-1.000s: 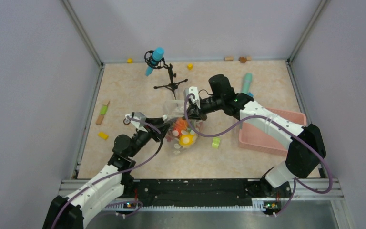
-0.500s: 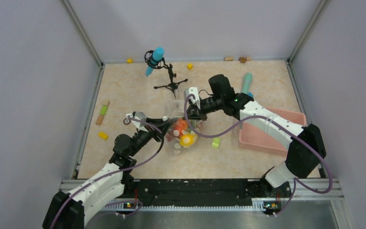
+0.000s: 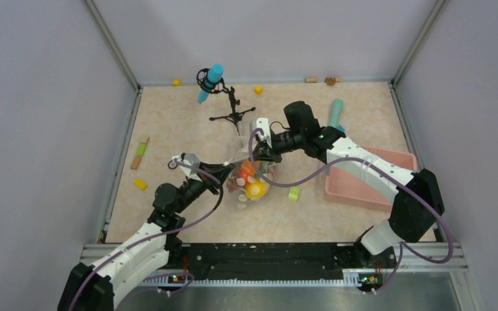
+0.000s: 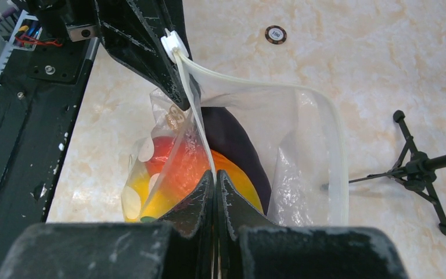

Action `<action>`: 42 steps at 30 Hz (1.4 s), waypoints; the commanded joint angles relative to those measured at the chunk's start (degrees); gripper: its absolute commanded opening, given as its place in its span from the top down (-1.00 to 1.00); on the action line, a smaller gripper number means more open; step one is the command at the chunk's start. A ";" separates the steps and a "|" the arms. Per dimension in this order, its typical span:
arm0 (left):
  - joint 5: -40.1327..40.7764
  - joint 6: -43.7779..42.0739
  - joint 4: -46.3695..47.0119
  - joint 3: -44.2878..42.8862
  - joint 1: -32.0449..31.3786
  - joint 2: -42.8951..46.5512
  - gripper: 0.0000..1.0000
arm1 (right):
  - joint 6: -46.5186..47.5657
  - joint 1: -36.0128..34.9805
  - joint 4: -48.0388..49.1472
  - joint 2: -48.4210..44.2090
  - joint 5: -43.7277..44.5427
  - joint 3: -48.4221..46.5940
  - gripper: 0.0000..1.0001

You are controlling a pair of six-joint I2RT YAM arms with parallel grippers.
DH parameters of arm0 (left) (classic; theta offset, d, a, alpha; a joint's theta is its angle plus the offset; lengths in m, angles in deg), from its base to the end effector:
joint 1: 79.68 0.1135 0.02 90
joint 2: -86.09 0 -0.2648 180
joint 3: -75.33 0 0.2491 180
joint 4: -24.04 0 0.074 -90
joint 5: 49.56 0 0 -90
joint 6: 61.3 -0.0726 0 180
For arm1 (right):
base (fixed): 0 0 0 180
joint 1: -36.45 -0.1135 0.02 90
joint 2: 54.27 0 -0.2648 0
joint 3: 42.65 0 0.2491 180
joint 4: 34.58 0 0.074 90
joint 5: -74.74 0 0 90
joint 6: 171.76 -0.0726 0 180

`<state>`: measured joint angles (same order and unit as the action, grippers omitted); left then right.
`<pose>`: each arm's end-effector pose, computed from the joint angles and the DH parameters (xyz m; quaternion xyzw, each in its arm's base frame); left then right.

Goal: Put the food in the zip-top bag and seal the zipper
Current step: Adjust the zipper food storage bag at the center of the board, then zip the zipper food storage bag at the center of the board.

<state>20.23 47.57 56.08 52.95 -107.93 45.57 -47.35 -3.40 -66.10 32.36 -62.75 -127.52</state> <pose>0.1585 -0.1136 0.2421 0.1873 0.5935 -0.4090 0.6674 0.2392 0.2694 0.3027 -0.6387 0.5267 0.3746 0.4175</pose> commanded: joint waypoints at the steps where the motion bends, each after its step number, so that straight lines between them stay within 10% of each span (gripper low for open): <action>1: -4.16 -1.86 1.94 -0.61 -0.03 2.65 1.00 | 2.94 0.83 0.34 -4.35 3.80 0.14 1.00; 4: -11.24 -5.55 -5.71 -5.06 -0.09 2.30 1.00 | 8.67 0.84 -1.07 -6.07 2.92 2.04 0.95; 9: -18.41 -9.25 -15.36 -12.21 -0.15 -1.47 1.00 | 12.47 0.78 -1.83 -10.35 -3.53 4.62 0.15; 13: -19.04 -9.29 -16.87 -14.21 -0.28 -3.33 1.00 | 13.40 -0.13 1.79 -14.32 -8.84 8.67 -0.09; 20: -20.07 -10.37 -19.95 -15.28 -0.60 -2.73 1.00 | -8.70 -1.37 24.41 -15.25 -12.25 13.16 -0.12; 42: -19.21 -11.65 -23.36 -16.49 -1.08 -2.85 1.00 | -11.20 -6.38 23.75 -5.82 -10.52 8.21 0.10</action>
<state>1.26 36.23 31.36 39.00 -108.67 43.15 -58.50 -8.45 -44.61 26.59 -73.24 -117.16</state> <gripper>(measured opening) 0.010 0.462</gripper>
